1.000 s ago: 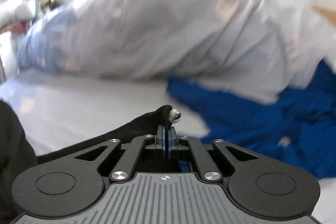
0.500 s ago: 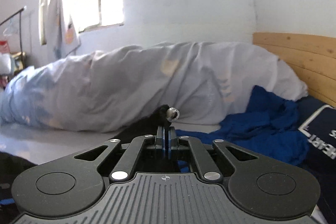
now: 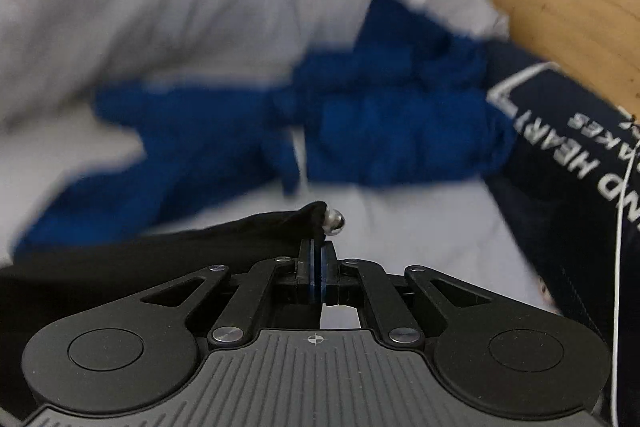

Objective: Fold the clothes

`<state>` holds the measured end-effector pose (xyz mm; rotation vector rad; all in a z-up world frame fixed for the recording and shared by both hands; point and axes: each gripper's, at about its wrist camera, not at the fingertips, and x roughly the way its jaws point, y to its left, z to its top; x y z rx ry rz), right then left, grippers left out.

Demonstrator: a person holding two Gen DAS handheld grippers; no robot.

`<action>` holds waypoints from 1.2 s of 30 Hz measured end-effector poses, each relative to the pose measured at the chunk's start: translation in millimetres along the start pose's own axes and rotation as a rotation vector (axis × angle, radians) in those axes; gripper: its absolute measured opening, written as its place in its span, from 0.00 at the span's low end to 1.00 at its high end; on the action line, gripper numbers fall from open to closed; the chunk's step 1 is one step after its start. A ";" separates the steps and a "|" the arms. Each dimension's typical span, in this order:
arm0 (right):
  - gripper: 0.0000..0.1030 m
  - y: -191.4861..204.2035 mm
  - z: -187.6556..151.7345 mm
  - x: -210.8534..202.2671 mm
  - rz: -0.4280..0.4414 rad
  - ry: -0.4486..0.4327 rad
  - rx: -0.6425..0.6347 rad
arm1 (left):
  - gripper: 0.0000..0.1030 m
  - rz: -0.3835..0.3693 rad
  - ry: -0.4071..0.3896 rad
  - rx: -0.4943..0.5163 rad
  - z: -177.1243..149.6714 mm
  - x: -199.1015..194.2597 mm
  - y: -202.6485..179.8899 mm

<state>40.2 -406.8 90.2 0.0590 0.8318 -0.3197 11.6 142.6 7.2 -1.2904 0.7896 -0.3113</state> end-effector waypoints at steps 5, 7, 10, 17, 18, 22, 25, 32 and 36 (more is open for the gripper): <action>0.23 25.1 2.5 -16.3 -0.071 -0.025 -0.075 | 0.62 -0.014 0.047 0.043 -5.0 4.9 -8.0; 0.30 39.8 7.3 -33.5 -0.047 -0.065 -0.122 | 0.64 -0.058 0.047 0.077 -5.0 3.3 -15.6; 0.52 77.3 11.2 -68.0 0.149 -0.135 -0.199 | 0.74 -0.100 0.014 0.117 -6.5 -3.3 -26.0; 0.76 216.7 -3.7 -96.5 0.611 -0.112 -0.510 | 0.74 -0.198 -0.007 0.097 -6.5 -13.6 -30.2; 0.76 237.3 -8.4 -92.9 0.653 -0.098 -0.551 | 0.74 -0.215 -0.020 0.107 -4.7 -17.5 -32.7; 0.74 304.9 -32.8 -75.5 0.758 -0.002 -0.684 | 0.77 -0.249 -0.129 0.183 14.9 -43.9 -46.6; 0.62 326.6 -59.2 -76.3 0.792 0.050 -0.801 | 0.82 -0.236 -0.189 0.140 32.3 -61.2 -40.7; 0.53 324.1 -111.9 -96.0 0.815 0.146 -0.926 | 0.55 0.081 -0.181 -0.076 26.3 -78.6 6.9; 0.53 314.0 -105.6 -112.7 0.796 0.188 -0.943 | 0.25 0.201 -0.150 -0.122 18.5 -86.3 21.1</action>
